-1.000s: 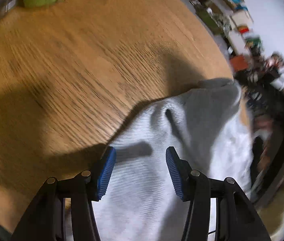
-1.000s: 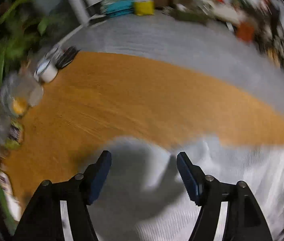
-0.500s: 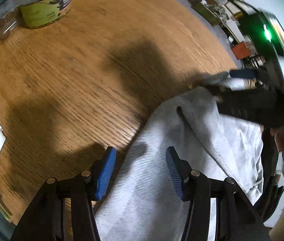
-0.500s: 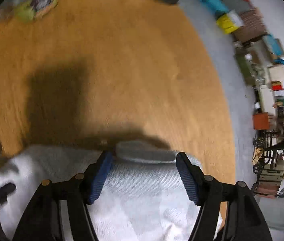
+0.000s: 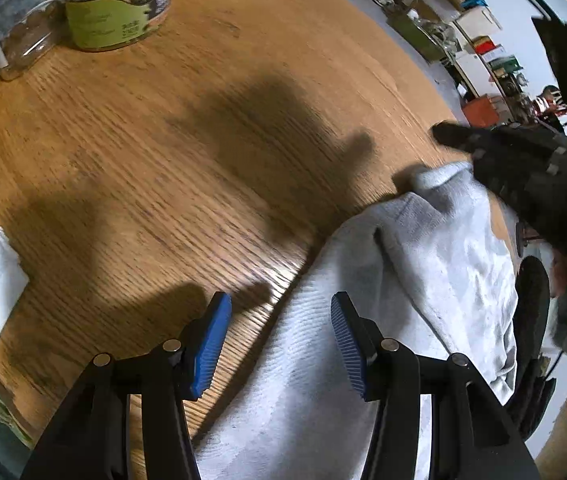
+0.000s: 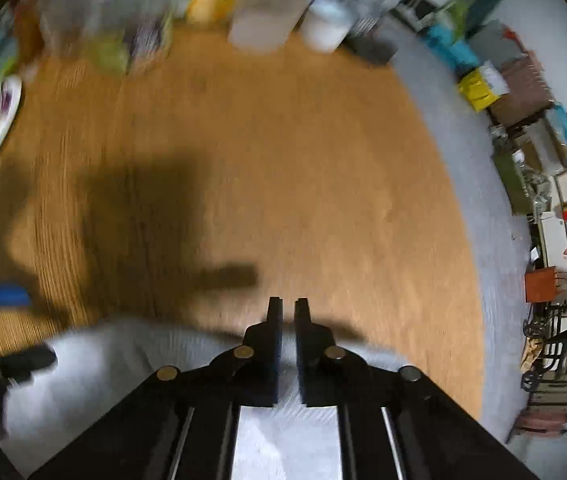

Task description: Fold clothes

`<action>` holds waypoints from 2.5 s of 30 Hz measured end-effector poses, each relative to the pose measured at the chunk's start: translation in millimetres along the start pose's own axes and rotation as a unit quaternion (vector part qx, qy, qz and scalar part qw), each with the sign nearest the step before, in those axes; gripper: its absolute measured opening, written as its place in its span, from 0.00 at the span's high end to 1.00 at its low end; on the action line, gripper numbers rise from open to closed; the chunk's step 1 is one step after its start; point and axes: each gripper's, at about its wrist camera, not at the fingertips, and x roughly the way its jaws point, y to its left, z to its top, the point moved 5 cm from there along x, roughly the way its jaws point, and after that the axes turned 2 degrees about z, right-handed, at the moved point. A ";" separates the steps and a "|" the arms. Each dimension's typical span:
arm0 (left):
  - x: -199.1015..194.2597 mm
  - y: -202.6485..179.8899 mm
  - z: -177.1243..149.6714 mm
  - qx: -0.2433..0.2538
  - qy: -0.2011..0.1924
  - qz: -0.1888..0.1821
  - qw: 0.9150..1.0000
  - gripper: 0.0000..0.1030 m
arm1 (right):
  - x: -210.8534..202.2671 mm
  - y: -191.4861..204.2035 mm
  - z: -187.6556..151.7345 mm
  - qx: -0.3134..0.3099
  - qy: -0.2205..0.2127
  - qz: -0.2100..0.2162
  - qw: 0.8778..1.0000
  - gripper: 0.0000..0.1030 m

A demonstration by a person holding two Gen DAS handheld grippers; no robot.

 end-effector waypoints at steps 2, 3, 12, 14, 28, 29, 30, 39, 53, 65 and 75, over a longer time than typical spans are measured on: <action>0.6 2.4 1.3 -0.003 0.000 0.003 1.000 0.48 | 4.1 -3.3 1.7 0.017 0.034 -0.009 0.999 0.70; 0.8 3.6 1.9 -0.005 0.000 0.004 1.000 0.48 | 7.4 -3.3 1.3 0.026 0.057 -0.008 0.998 0.45; -3.0 2.9 1.1 -0.001 0.004 -0.008 1.000 0.48 | 45.4 18.5 -21.9 0.114 0.181 -0.036 0.976 0.48; -2.5 3.7 1.8 -0.003 0.005 -0.009 1.000 0.48 | 47.9 18.0 -20.0 0.127 0.179 -0.046 0.975 0.61; -3.4 11.1 2.5 -0.008 0.006 -0.008 1.000 0.48 | 20.1 -30.6 -23.9 0.251 0.128 -0.018 0.959 0.92; -2.5 9.8 2.6 -0.007 0.007 -0.009 1.000 0.48 | 20.1 -24.0 -22.7 0.237 0.135 -0.016 0.962 0.68; -2.3 9.1 2.2 -0.007 0.007 -0.008 1.000 0.48 | 21.3 -23.5 -22.9 0.223 0.141 -0.021 0.964 0.52; -2.3 14.9 4.9 -0.014 0.004 -0.003 1.000 0.48 | 41.3 -16.9 -32.4 0.152 0.186 -0.087 0.967 0.61; 10.8 8.3 1.8 0.016 0.020 0.026 0.999 0.48 | 61.8 -107.3 4.6 0.323 0.131 -0.002 0.937 0.92; 35.7 -39.0 -31.1 0.164 0.067 0.079 0.981 0.48 | 38.3 -239.5 -59.1 0.683 -0.133 0.246 0.674 0.93; 27.9 -45.0 -24.4 0.141 0.042 0.050 0.988 0.48 | 44.2 -252.3 -72.6 0.729 -0.269 0.395 0.491 0.35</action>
